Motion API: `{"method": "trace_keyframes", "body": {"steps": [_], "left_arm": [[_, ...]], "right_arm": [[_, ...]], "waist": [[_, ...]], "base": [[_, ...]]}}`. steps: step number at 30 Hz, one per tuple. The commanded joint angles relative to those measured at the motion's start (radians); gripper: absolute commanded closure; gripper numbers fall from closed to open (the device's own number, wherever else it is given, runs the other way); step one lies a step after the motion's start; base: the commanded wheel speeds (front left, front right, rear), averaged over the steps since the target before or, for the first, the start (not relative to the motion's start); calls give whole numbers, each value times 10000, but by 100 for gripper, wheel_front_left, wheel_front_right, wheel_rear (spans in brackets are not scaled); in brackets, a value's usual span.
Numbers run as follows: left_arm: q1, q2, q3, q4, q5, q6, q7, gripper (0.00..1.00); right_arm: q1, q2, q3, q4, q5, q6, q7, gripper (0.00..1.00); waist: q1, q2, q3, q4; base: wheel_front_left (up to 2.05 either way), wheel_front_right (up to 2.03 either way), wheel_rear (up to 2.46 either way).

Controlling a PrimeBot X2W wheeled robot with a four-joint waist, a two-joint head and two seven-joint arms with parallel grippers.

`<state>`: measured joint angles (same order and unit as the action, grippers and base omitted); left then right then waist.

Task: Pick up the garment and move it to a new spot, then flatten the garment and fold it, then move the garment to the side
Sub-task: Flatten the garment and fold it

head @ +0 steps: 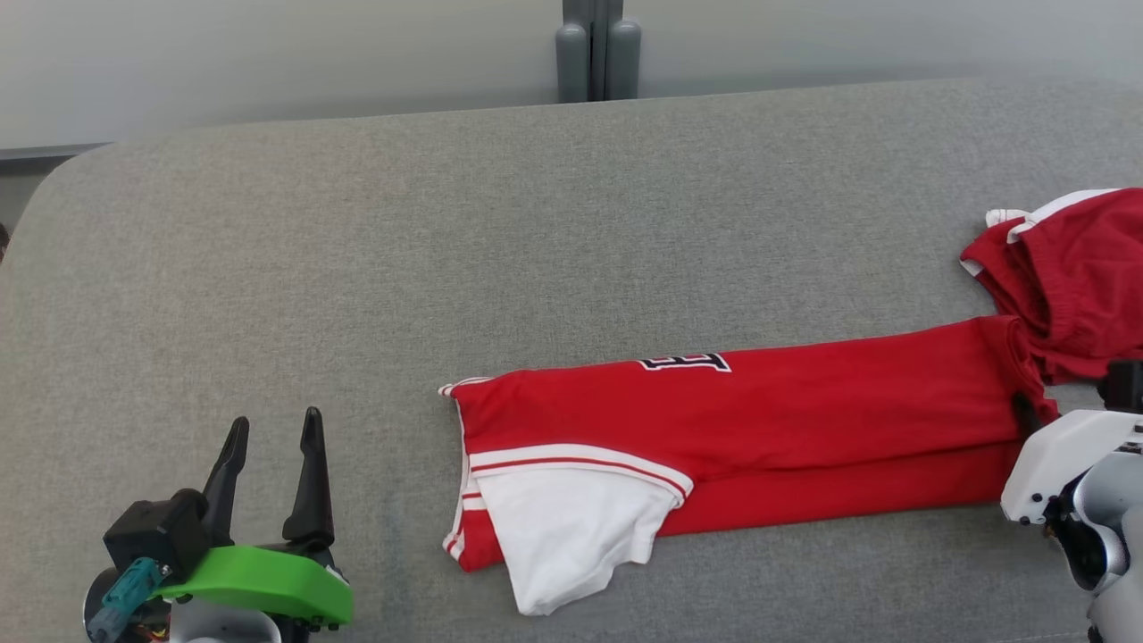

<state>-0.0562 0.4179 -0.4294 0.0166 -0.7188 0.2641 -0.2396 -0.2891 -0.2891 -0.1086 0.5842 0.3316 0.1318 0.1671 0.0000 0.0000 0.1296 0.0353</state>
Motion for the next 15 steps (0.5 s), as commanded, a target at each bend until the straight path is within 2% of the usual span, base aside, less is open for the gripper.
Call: {"method": "trace_keyframes", "body": {"steps": [1, 7, 15], "left_arm": [[-62, 6, -1, 23, 92, 14, -20, 0], [12, 62, -51, 93, 82, -11, 11, 0], [-54, 57, -220, 136, 122, -54, 132, 0]], "right_arm": [[151, -109, -107, -154, 157, -24, -20, 100], [553, -6, -75, -1213, 638, -23, 147, 100], [1254, 555, 1107, -3652, 1889, -17, 733, 100]], "waist": [[0, 0, -25, -139], [0, 0, -156, -375], [0, 0, -371, -297]], "base": [[0, 0, 0], [0, 0, 0], [0, 0, 0]]}}
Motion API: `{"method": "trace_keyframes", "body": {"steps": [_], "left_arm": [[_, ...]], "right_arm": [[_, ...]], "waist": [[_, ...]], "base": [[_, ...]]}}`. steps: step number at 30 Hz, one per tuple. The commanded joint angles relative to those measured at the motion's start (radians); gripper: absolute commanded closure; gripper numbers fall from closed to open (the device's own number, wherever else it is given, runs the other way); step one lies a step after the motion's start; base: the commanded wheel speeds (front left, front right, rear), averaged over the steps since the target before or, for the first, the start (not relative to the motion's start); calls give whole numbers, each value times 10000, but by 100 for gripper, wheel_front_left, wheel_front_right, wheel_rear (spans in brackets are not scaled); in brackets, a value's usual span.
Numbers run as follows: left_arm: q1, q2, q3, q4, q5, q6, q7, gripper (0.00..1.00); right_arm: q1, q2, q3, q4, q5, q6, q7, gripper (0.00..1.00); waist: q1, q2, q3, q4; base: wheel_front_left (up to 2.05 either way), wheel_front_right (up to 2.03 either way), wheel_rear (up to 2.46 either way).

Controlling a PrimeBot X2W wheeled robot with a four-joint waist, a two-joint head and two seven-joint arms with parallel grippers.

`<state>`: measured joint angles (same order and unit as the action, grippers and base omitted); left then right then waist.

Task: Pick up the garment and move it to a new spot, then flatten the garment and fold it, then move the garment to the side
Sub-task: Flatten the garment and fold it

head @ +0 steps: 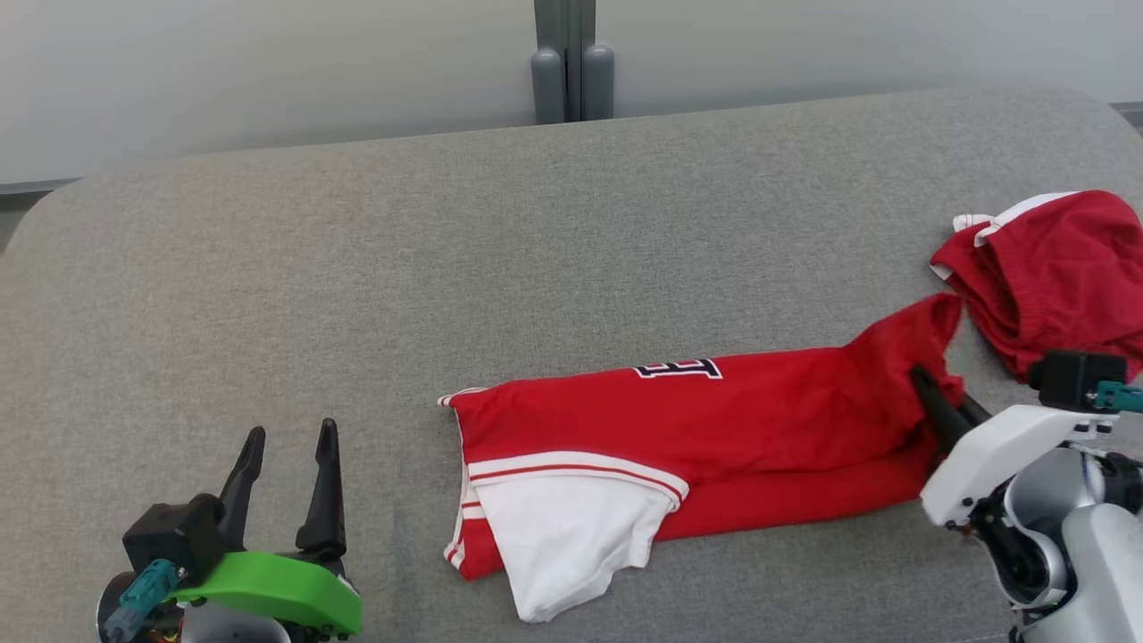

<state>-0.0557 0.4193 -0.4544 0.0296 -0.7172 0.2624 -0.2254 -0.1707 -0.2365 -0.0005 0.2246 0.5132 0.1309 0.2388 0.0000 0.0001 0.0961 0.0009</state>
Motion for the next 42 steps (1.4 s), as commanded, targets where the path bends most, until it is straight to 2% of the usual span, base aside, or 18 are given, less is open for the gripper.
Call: {"method": "trace_keyframes", "body": {"steps": [1, 7, 11, 16, 20, 31, 32, 33, 34, 42], "left_arm": [[-61, 47, 7, 2, 110, -30, 4, 0], [-56, 70, -19, -26, 83, 14, 19, 0], [-140, 26, -57, -5, 59, -16, 27, 0], [-267, -64, -132, 6, 53, -48, 33, 0], [-351, -120, -166, 96, 55, -140, -12, 0], [-648, -336, -292, 361, 114, -234, -84, 0], [-656, -352, -293, 389, 111, -245, -80, 0], [-666, -361, -293, 410, 112, -250, -93, 0], [-678, -366, -285, 432, 113, -244, -105, 0], [-717, -413, -261, 564, 130, -287, -171, 0]], "right_arm": [[126, 79, 190, -332, 192, -6, 75, 100], [311, 477, 1612, -1802, 758, -6, 403, 100], [127, 937, 2540, -1903, 997, -6, 403, 100], [-310, 1516, 3629, -1187, 1262, -4, 110, 100], [-791, 1740, 4465, -372, 1429, -4, -166, 100], [-2083, 1852, 6239, 1980, 2289, -4, -1127, 100], [-2217, 1856, 6432, 2176, 2347, -4, -1235, 89], [-2303, 1857, 6562, 2309, 2433, -4, -1337, 55], [-2381, 1856, 6709, 2440, 2549, -4, -1441, 0], [-2990, 1850, 7623, 2611, 3042, -4, -2195, 0]], "waist": [[0, -1, -57, 88], [0, -1, -175, 401], [0, -1, -183, 607], [0, -1, -101, 886], [0, -1, 16, 1127], [0, -1, 186, 1739], [0, -1, 193, 1768], [0, -1, 198, 1787], [0, -1, 204, 1804], [0, -1, 243, 1663]], "base": [[0, 0, 0], [0, 0, 0], [0, 0, 0], [0, 0, 0], [0, 0, 0], [0, 0, 0], [0, 0, 0], [0, 0, 0], [0, 0, 0], [0, 0, 0]]}}
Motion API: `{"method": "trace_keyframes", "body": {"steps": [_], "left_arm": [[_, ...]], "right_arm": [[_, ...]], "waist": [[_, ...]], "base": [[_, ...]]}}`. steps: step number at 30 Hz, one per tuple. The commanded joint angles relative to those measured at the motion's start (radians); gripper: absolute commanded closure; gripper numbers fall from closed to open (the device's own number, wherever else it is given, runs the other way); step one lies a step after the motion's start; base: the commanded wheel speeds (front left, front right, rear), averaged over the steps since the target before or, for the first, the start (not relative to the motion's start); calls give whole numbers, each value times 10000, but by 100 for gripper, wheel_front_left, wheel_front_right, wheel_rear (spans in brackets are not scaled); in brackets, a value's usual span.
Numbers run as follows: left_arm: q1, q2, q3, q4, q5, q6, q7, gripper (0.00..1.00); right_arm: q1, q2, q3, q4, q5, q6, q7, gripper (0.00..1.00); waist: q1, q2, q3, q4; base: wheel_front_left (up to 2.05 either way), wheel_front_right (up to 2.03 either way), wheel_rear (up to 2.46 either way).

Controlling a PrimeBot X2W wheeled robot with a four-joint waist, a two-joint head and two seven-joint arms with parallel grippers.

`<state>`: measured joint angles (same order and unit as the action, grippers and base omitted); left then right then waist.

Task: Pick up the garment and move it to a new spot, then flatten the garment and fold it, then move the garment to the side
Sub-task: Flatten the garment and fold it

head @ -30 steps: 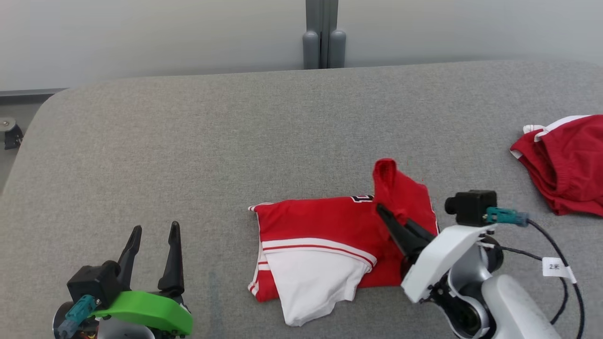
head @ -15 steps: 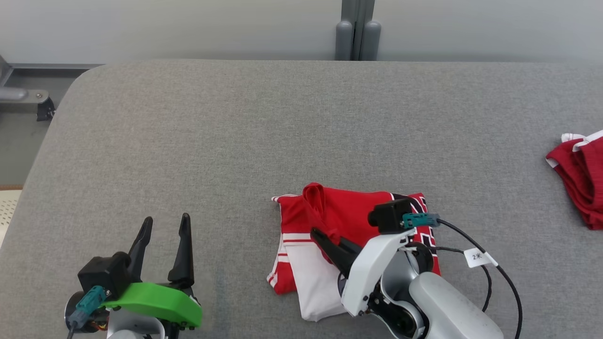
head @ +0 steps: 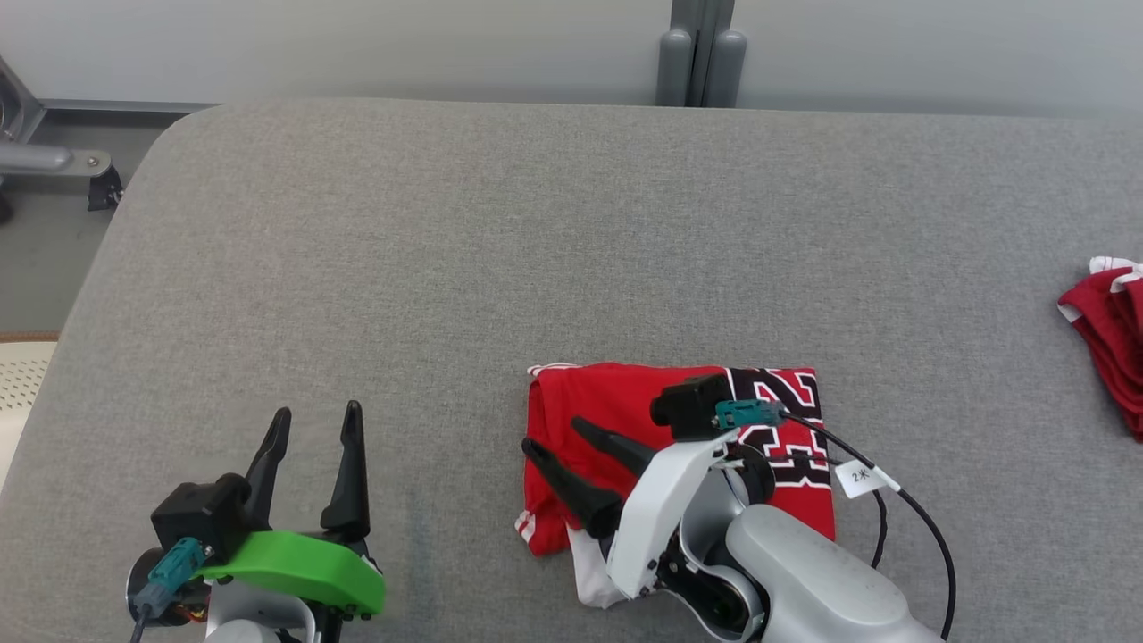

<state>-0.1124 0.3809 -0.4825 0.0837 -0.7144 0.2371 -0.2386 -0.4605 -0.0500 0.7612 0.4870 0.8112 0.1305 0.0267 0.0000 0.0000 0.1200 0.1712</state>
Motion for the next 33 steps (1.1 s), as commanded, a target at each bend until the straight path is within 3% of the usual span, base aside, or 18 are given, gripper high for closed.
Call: {"method": "trace_keyframes", "body": {"steps": [1, 9, 16, 20, 23, 25, 26, 27, 33], "left_arm": [[-158, -41, 1, 29, 108, -34, -44, 0], [-260, -132, -178, 53, 199, -52, -67, 0], [-329, -181, -298, 130, 214, -84, -68, 0], [-357, -175, -314, 164, 199, -91, -71, 0], [-422, -185, -350, 182, 199, -125, -59, 0], [-435, -193, -372, 200, 195, -140, -58, 0], [-441, -196, -366, 208, 187, -144, -61, 0], [-455, -207, -374, 218, 182, -149, -63, 0], [-512, -260, -377, 287, 149, -173, -77, 0]], "right_arm": [[-151, -17, 13, -22, 44, 0, -187, 0], [-347, -353, -1375, 400, -1565, 0, -1719, 0], [269, -367, -2769, 238, -2773, -2, -2111, 0], [649, -278, -2842, -59, -3304, 0, -1923, 0], [929, -203, -2304, -224, -3649, -2, -1628, 0], [1053, -170, -1827, -220, -3724, -2, -1414, 60], [1098, -154, -1616, -158, -3710, -2, -1299, 74], [1122, -138, -1375, -59, -3690, -2, -1168, 100], [724, -47, -433, 865, -3696, -2, -1033, 100]], "waist": [[0, 0, 6, -69], [0, 0, 25, -376], [0, 0, 37, -595], [0, 0, 63, -664], [0, 0, 92, -629], [0, 0, 116, -560], [0, 0, 127, -523], [0, 0, 141, -460], [0, 0, 171, -85]], "base": [[0, 0, 0], [0, 0, 0], [0, 0, 0], [0, 0, 0], [0, 0, 0], [0, 0, 0], [0, 0, 0], [0, 0, 0], [0, 0, 0]]}}
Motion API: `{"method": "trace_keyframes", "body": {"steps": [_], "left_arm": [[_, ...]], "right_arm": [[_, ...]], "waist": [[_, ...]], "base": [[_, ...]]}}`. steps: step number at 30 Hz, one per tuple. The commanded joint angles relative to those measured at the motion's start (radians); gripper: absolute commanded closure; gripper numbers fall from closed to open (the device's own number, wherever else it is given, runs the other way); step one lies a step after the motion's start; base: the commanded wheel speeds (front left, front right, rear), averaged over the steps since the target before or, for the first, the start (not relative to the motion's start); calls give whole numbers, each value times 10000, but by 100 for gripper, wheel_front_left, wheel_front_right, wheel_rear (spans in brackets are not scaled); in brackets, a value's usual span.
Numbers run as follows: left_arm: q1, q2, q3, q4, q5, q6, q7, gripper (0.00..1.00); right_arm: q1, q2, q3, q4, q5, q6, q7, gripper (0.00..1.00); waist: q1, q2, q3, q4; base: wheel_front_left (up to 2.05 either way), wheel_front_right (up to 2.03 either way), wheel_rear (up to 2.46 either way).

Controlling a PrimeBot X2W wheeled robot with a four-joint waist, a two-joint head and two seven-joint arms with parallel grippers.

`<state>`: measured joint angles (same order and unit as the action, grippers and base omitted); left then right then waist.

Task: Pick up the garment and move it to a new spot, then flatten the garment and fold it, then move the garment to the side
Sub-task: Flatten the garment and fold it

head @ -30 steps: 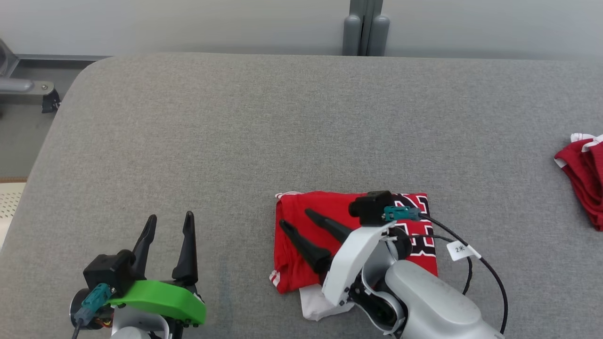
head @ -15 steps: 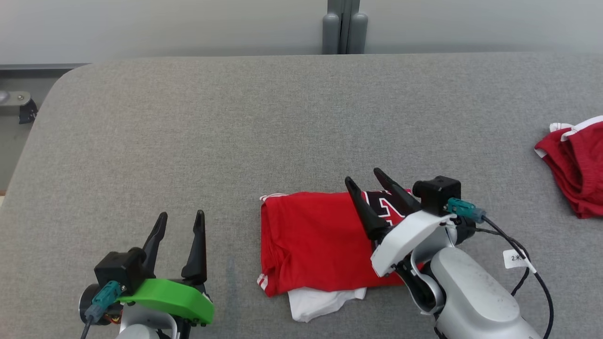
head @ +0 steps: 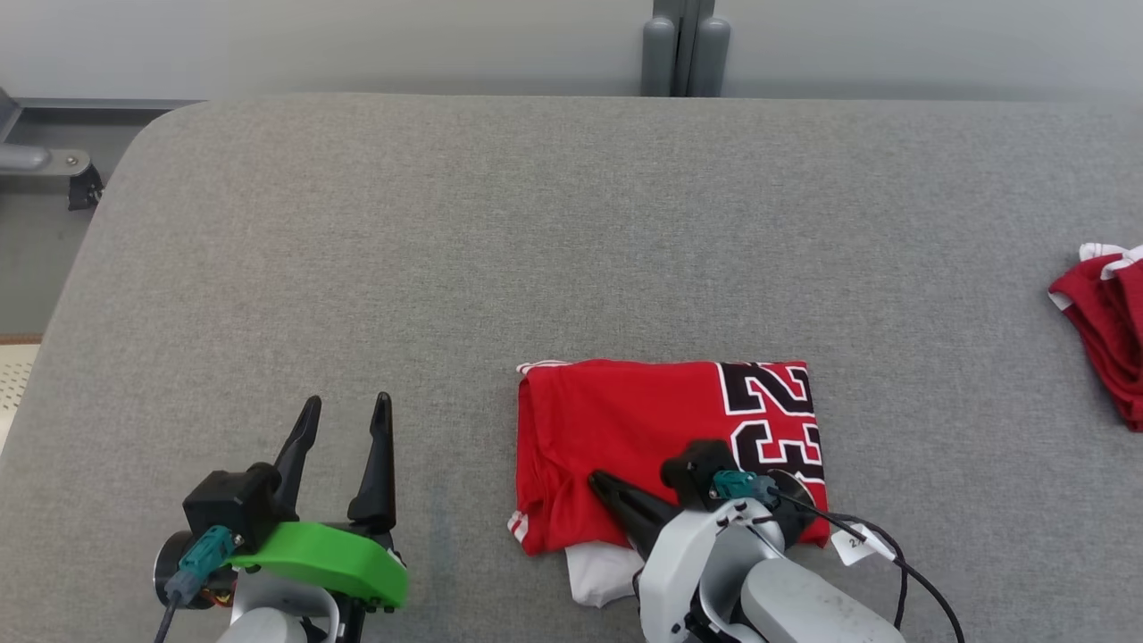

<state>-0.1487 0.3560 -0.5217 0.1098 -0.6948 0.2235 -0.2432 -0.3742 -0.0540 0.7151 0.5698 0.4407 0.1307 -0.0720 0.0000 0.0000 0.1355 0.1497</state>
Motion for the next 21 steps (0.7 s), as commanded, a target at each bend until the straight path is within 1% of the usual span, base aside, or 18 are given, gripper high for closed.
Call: {"method": "trace_keyframes", "body": {"steps": [1, 2, 6, 10, 13, 16, 18, 19, 20, 21], "left_arm": [[-143, -17, 20, 37, -56, -34, -37, 0], [-137, -26, 52, 64, -75, -33, -56, 0], [-129, -64, 39, 137, -78, -67, -69, 0], [-122, -80, 26, 160, -66, -67, -86, 0], [-33, -63, 50, 165, -68, -30, -104, 0], [62, -78, 50, 178, -64, -17, -126, 0], [88, -95, 42, 170, -10, -20, -139, 0], [99, -106, 34, 160, 15, -30, -146, 0], [113, -117, 27, 154, 34, -48, -130, 0], [128, -128, 20, 155, 41, -66, -140, 0]], "right_arm": [[-192, 5, 164, 197, 26, -4, -72, 100], [-374, 24, 493, 462, 202, -4, -186, 100], [-716, 18, 1489, 581, 935, -4, -427, 100], [-980, 17, 2345, 722, 1337, -4, -487, 100], [-1209, 22, 2612, 812, 1481, -4, -889, 100], [-1346, 20, 2535, 795, 1500, -4, -1408, 100], [-1438, 17, 2234, 743, 1420, -4, -1656, 80], [-1452, 16, 2026, 732, 1350, -4, -1740, 64], [-1438, 18, 1730, 717, 1256, -4, -1810, 52], [-1410, 19, 1447, 698, 1154, -4, -1861, 22]], "waist": [[0, 0, 19, 181], [0, 0, 30, 266], [0, 0, -4, 421], [0, 0, -35, 462], [0, 0, -77, 388], [0, 0, -168, 229], [0, 0, -240, 104], [0, 0, -273, 45], [0, 0, -322, -35], [0, 0, -361, -98]], "base": [[0, 0, 0], [0, 0, 0], [0, 0, 0], [0, 0, 0], [0, 0, 0], [0, 0, 0], [0, 0, 0], [0, 0, 0], [0, 0, 0], [0, 0, 0]]}}
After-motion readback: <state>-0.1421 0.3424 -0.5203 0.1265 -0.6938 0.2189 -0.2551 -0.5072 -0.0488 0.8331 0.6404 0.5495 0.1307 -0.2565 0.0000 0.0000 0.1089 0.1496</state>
